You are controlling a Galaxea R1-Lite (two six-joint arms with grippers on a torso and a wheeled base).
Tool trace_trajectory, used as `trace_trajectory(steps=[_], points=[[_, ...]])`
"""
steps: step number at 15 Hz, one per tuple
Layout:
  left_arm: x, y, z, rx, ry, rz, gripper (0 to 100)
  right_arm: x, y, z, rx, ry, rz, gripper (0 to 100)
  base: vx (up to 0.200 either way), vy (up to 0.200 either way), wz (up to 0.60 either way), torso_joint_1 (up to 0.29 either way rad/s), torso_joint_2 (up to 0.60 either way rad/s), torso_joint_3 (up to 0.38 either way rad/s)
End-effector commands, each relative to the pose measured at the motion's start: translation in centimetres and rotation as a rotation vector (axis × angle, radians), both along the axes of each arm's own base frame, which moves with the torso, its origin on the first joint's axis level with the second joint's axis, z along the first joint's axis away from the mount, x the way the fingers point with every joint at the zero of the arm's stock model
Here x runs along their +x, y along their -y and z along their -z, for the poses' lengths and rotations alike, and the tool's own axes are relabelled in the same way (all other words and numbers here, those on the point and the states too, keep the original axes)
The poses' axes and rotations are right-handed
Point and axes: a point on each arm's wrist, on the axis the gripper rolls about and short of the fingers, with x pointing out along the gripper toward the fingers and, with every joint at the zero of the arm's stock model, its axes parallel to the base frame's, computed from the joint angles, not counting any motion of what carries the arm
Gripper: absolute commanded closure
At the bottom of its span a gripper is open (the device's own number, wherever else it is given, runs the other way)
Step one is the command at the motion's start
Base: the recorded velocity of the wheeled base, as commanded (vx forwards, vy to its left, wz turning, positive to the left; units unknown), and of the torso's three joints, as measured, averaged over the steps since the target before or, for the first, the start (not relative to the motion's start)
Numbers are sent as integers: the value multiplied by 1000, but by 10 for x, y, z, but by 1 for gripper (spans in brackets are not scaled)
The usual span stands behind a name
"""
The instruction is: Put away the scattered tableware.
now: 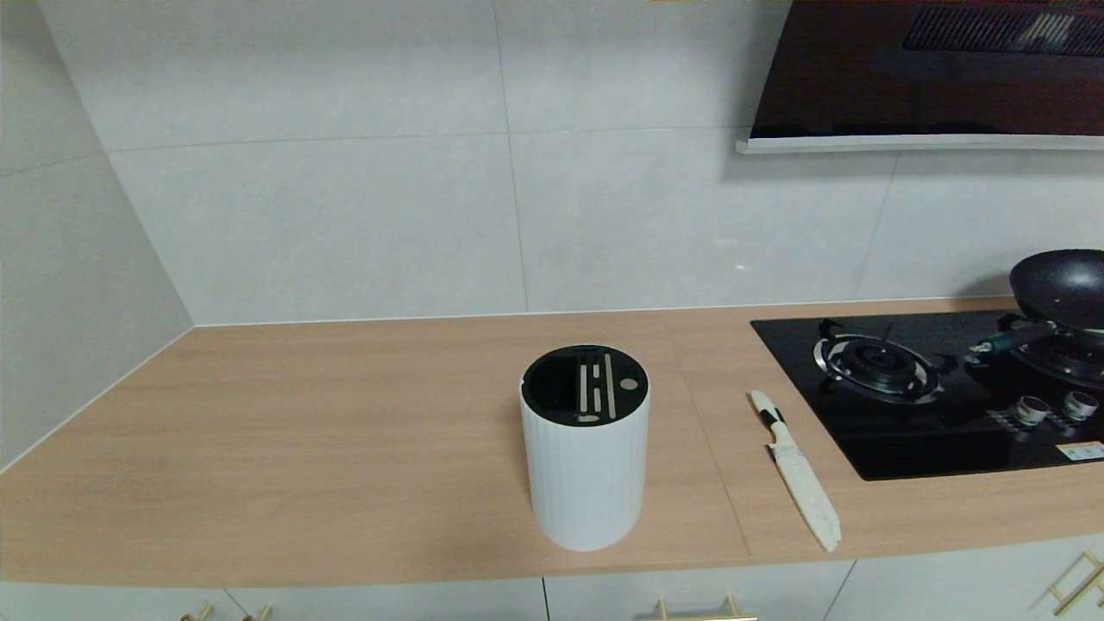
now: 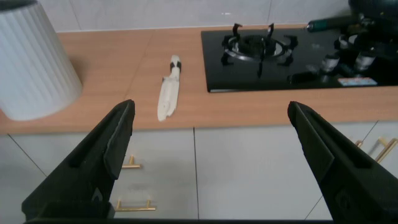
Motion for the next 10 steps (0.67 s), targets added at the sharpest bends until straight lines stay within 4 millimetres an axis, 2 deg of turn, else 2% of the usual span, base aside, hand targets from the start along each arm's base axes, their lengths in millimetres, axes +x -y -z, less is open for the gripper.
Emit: trace_trajectory(steps=[1,5,10], points=[[0,0,0,0,-1,0,0,0,0,0,0,-1,0,0,0,0,0,232,-461,-242],[0,0,0,0,-1,0,0,0,0,0,1,-1,1,0,0,0,0,172,-362,-187],[0,0,0,0,-1,0,0,0,0,0,1,-1,1,0,0,0,0,7,-13,-8]])
